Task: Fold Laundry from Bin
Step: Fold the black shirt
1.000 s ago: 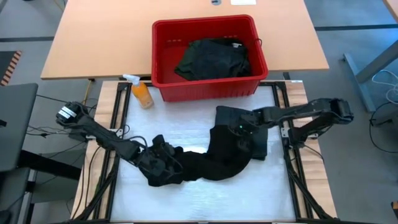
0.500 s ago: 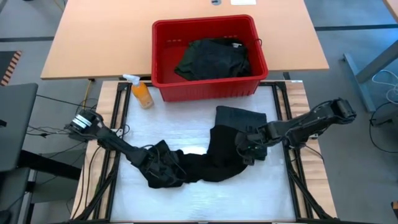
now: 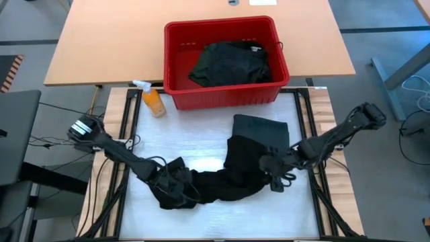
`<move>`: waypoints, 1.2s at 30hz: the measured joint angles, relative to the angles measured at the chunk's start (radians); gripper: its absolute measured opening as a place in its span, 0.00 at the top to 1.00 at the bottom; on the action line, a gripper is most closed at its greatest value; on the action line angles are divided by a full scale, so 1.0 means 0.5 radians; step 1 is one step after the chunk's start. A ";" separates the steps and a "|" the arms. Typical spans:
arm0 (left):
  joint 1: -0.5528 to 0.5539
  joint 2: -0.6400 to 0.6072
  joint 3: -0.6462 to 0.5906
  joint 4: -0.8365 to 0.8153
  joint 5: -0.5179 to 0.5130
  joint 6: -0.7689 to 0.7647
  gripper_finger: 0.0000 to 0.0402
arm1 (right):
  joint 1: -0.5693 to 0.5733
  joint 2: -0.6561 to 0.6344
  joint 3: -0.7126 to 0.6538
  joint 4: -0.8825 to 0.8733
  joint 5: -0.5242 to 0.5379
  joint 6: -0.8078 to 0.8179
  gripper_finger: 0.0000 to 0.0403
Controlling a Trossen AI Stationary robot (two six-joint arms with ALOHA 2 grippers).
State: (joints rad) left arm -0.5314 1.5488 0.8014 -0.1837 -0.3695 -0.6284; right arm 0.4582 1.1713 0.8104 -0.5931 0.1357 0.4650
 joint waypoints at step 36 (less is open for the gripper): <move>-0.320 -0.571 0.189 -0.066 -0.524 0.460 1.00 | 0.036 -0.045 0.698 -0.168 -0.190 -0.625 0.94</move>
State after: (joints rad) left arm -0.6914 1.2631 0.8958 -0.2166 -0.6318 -0.3983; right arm 0.4763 1.1488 1.1594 -0.6774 0.0407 0.1526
